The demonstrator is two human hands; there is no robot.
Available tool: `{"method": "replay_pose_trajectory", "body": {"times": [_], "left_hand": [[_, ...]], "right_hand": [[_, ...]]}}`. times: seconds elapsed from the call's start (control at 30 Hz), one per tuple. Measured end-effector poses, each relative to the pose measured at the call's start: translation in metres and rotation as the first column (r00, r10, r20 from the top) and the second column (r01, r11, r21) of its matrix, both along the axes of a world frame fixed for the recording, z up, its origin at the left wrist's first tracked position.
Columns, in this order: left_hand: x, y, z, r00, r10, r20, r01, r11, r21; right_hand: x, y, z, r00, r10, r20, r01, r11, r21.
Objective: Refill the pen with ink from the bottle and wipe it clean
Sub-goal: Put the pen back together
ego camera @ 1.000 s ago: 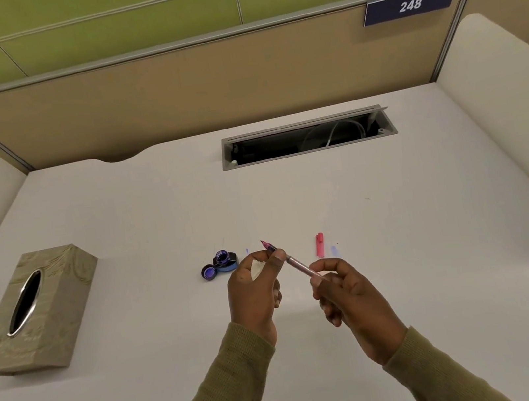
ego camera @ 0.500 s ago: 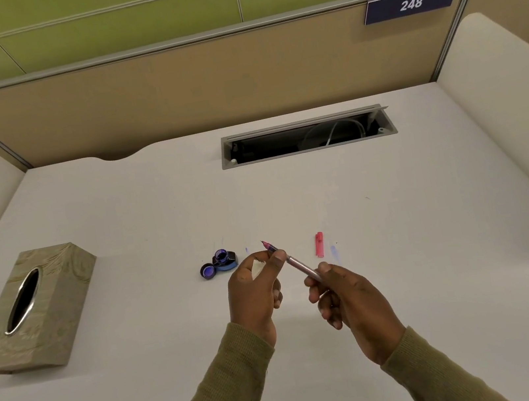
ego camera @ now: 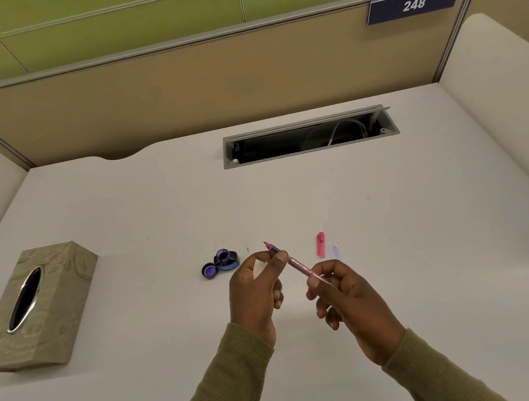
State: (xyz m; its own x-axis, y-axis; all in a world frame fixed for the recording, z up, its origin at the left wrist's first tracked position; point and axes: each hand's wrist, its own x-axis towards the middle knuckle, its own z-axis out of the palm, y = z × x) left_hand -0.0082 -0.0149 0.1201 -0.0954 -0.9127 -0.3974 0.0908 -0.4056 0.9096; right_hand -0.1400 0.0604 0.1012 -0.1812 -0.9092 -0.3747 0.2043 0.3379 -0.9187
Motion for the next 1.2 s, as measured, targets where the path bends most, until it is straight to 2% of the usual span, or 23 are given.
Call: {"method": "replay_pose_trajectory", "body": {"times": [0.13,0.3,0.43,0.57,0.7,0.9,1.03,1.2], "left_hand": [[0.0011,0.0003,0.0003,1.000,-0.019,-0.007,0.019,1.000,-0.004],[0.0015,0.0008,0.0008,0.999,-0.041,0.002,0.041,0.999,-0.004],[0.0013,0.0012,0.0005,0.999,-0.045,-0.001,0.045,0.999,-0.011],[0.0011,0.0016,0.0006,0.999,-0.047,0.003,0.047,0.999,-0.012],[0.0009,0.0016,0.0015,0.999,-0.043,0.002,0.043,0.999,-0.012],[0.0018,0.0041,0.0021,0.999,-0.049,0.018,0.049,0.998,-0.026],[0.0021,0.0049,0.0025,0.999,-0.050,0.021,0.051,0.998,-0.024],[0.0015,0.0069,0.0024,0.998,-0.052,0.035,0.053,0.998,-0.028]], "right_hand": [[0.0001,0.0010,0.0007,0.997,0.004,0.074,-0.007,0.999,0.037],[0.0000,0.0014,0.0003,1.000,0.023,0.008,-0.023,1.000,0.004],[0.0005,0.0022,0.0007,0.997,0.000,0.080,-0.002,1.000,0.028],[0.0004,0.0021,0.0005,1.000,-0.014,0.015,0.014,0.999,-0.028],[0.0011,0.0021,0.0024,0.998,-0.068,0.016,0.069,0.997,-0.032],[0.0023,0.0037,0.0012,0.994,-0.037,-0.106,0.028,0.996,-0.084],[0.0031,0.0053,0.0028,0.996,-0.048,-0.071,0.044,0.997,-0.058],[0.0035,0.0060,0.0013,0.989,-0.025,-0.146,0.012,0.996,-0.088]]}}
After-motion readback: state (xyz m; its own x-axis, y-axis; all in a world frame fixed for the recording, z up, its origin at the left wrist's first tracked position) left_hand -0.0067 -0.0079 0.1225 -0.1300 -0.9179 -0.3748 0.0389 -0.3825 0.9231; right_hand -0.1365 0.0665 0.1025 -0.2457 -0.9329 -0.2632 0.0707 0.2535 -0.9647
